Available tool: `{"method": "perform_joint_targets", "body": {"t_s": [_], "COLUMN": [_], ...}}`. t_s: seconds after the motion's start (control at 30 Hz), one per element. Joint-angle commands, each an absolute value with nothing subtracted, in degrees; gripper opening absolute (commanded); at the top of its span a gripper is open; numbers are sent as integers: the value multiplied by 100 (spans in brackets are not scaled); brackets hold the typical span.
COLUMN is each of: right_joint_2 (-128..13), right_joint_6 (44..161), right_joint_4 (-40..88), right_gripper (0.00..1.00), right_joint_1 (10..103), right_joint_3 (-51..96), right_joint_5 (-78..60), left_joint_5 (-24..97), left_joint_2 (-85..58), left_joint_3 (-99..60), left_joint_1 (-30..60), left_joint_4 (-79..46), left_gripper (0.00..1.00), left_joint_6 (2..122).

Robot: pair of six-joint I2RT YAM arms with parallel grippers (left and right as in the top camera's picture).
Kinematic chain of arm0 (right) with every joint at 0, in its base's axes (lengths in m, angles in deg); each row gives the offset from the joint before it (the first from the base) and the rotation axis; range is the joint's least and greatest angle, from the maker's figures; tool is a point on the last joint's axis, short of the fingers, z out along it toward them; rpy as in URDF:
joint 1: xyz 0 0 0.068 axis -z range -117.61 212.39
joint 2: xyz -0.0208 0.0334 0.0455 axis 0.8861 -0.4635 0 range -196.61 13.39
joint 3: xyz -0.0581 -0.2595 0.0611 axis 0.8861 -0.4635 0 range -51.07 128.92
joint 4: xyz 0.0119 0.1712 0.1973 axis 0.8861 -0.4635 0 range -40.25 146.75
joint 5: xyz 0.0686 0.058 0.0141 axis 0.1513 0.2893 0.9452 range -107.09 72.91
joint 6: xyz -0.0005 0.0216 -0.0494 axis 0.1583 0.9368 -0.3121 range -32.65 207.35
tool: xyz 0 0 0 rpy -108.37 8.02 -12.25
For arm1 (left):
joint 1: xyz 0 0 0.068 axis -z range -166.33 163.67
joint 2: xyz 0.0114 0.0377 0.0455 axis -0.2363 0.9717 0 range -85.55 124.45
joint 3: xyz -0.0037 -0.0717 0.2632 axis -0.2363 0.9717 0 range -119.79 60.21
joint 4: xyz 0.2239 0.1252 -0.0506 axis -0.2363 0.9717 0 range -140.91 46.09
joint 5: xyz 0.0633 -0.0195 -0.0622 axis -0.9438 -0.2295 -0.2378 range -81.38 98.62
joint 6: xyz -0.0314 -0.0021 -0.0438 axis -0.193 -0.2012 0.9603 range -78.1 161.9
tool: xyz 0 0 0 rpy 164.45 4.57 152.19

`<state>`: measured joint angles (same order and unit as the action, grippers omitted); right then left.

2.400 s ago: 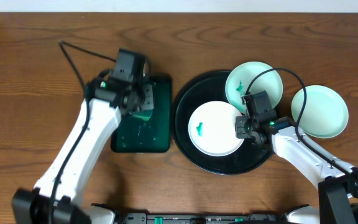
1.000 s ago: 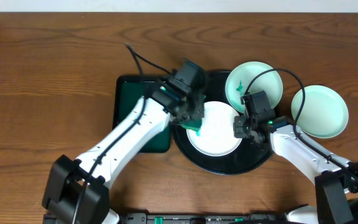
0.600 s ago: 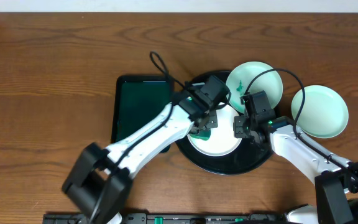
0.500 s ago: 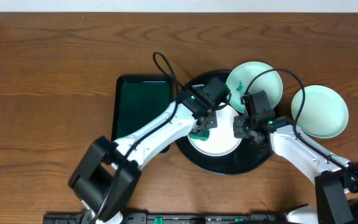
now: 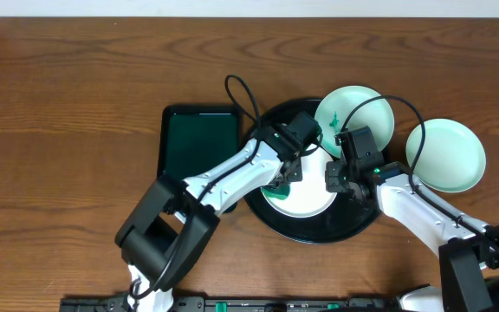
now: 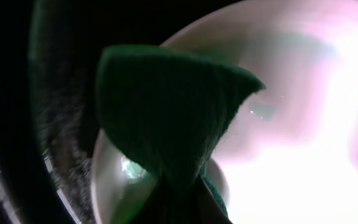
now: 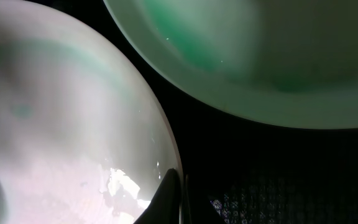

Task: Clean dirty plates on tray and stack at the side

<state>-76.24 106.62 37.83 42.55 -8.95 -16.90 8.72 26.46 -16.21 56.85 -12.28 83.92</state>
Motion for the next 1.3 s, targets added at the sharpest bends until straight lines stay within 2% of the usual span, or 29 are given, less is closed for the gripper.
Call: {"method": "perform_joint_targets", "body": {"t_s": [0.0,0.43,0.67,0.8,0.97,1.27], "right_joint_2": [-7681,-7681,-7681,-7681,-7681,-7681], "right_joint_6": [10625,10529,10526,10529,10526,10529], "right_joint_4": [3824,3835,3833,3857,3853,3859], "right_gripper": [1,1,1,1,1,1], "right_joint_1": [4321,4321,4321,4321,4321,4321], "right_joint_3": [-951,-951,-951,-951,-951,-951], "right_joint_5": [-1651,-1557,-1529,-1529,-1529,-1529], "left_joint_5": [1233,2153,3661,4081,4020,1674], "left_joint_2": [2976,3406,3376,3164,2515,1428], "left_joint_3": [-1584,-1584,-1584,-1588,-1588,-1588], "left_joint_1": [5661,5661,5667,5665,5658,5606], "left_joint_4": [-1298,-1394,-1680,-1936,-2128,-1925], "left_gripper": [7,7,7,7,7,7], "left_joint_6": [8049,7644,6831,6696,6567,6567]}}
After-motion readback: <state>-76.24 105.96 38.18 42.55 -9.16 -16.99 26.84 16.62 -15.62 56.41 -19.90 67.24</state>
